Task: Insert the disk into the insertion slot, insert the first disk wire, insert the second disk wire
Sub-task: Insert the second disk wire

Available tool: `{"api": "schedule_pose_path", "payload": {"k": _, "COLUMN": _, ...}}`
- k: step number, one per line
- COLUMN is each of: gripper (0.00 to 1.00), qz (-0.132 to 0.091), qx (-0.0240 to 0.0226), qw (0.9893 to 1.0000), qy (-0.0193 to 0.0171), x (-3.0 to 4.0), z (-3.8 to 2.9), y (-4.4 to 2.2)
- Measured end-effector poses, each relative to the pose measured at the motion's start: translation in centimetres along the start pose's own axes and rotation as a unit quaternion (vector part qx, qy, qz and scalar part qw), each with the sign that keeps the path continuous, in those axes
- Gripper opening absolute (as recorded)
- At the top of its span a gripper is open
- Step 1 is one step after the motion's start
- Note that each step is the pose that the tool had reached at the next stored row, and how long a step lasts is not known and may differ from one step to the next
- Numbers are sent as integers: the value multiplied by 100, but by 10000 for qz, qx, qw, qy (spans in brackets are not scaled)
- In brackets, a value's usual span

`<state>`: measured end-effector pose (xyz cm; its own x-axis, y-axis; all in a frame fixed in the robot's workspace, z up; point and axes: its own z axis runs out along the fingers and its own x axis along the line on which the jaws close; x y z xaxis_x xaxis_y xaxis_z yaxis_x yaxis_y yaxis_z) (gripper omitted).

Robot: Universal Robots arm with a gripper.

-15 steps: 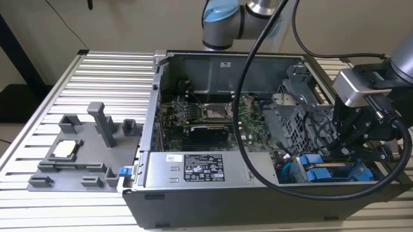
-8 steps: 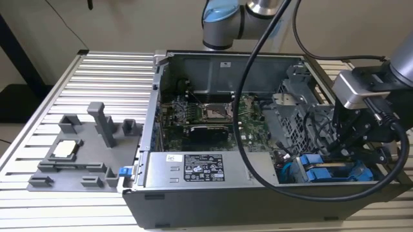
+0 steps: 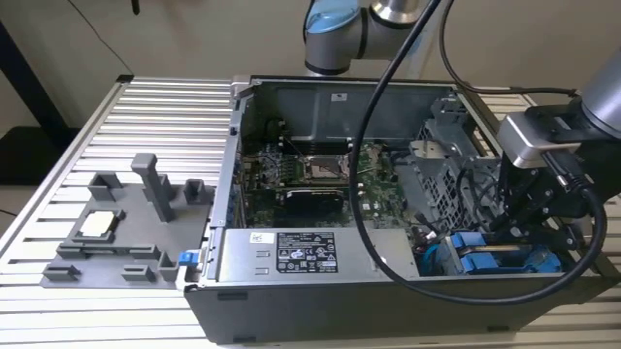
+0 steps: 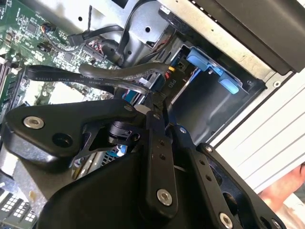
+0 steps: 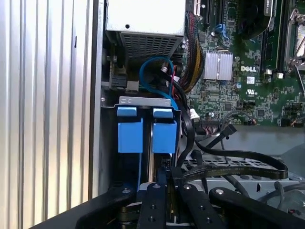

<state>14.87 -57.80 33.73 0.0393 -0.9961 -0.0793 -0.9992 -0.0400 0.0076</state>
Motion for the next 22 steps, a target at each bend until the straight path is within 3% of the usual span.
{"api": "schedule_pose_path", "payload": {"k": 5, "gripper": 18, "qz": 0, "qx": 1, "qw": 10000, "qy": -8, "x": 1, "z": 10, "y": 0}}
{"api": "schedule_pose_path", "payload": {"k": 6, "gripper": 24, "qz": 0, "qx": 0, "qw": 10000, "qy": -7, "x": 1, "z": 10, "y": 0}}
{"api": "schedule_pose_path", "payload": {"k": 8, "gripper": 24, "qz": 0, "qx": 0, "qw": 10000, "qy": -9, "x": -1, "z": -17, "y": 0}}
{"api": "schedule_pose_path", "payload": {"k": 17, "gripper": 24, "qz": 0, "qx": 1, "qw": 10000, "qy": -8, "x": -33, "z": -414, "y": 3}}
{"api": "schedule_pose_path", "payload": {"k": 19, "gripper": 24, "qz": 0, "qx": 1, "qw": 10000, "qy": -17, "x": -37, "z": -474, "y": 4}}
{"api": "schedule_pose_path", "payload": {"k": 22, "gripper": 24, "qz": 0, "qx": 2, "qw": 10000, "qy": -19, "x": -38, "z": -475, "y": 4}}
